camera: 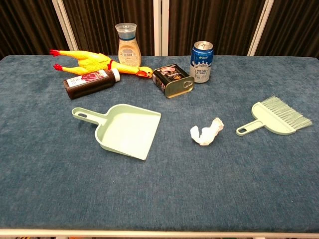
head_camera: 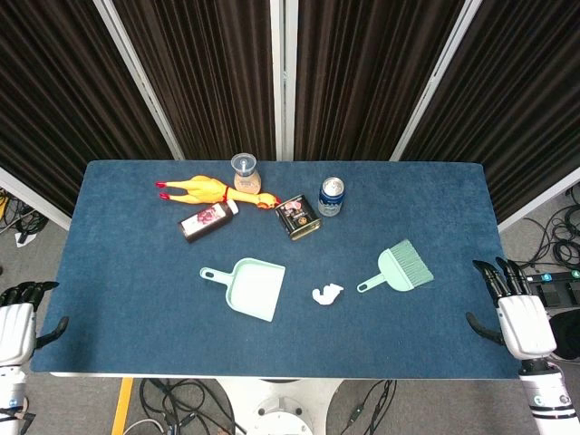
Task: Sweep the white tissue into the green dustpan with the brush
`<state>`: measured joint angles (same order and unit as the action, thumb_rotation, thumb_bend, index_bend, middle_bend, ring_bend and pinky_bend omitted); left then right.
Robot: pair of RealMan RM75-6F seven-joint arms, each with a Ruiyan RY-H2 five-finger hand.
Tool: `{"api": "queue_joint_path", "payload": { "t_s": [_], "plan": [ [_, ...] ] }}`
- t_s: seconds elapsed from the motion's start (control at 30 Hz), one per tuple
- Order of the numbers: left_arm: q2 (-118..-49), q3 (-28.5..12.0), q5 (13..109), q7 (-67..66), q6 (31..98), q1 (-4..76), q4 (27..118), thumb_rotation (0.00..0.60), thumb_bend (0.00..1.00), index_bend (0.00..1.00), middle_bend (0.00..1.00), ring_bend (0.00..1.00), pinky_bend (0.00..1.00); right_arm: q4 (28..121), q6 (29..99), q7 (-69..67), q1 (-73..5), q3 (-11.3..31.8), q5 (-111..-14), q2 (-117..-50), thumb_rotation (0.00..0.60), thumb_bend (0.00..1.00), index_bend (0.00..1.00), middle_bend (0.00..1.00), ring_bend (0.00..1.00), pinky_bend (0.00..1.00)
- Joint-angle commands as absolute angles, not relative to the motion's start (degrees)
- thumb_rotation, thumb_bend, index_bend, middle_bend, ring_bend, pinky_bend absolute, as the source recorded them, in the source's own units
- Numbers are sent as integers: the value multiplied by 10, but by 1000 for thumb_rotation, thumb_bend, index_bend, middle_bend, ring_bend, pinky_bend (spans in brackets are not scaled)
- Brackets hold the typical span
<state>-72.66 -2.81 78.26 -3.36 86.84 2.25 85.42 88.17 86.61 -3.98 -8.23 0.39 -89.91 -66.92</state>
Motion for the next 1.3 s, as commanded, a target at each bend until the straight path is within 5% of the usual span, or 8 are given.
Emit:
{"api": "queue_joint_path", "payload": {
  "t_s": [0.03, 0.33, 0.57, 0.83, 1.3],
  "plan": [
    [-725, -29, 784, -31, 869, 21, 854, 600, 245, 279, 292, 194, 206, 882, 866, -39, -82, 5, -902, -671, 600, 167, 101, 147, 0, 0],
    [-728, -32, 790, -21, 863, 22, 845, 600, 244, 279, 290, 194, 206, 876, 849, 46, -113, 29, -923, -705, 600, 167, 119, 241, 0, 23],
    [-726, -34, 801, -20, 858, 29, 841, 600, 240, 279, 288, 194, 206, 865, 690, 144, -217, 56, -897, -765, 600, 162, 340, 328, 17, 68],
    [-723, -34, 803, -17, 848, 32, 842, 600, 239, 279, 285, 194, 206, 779, 556, 224, -298, 60, -845, -861, 600, 58, 380, 328, 18, 68],
    [-722, -35, 802, 0, 836, 35, 837, 600, 235, 279, 283, 194, 206, 678, 536, 255, -333, 50, -832, -935, 600, 113, 402, 364, 41, 69]
  ]
}}
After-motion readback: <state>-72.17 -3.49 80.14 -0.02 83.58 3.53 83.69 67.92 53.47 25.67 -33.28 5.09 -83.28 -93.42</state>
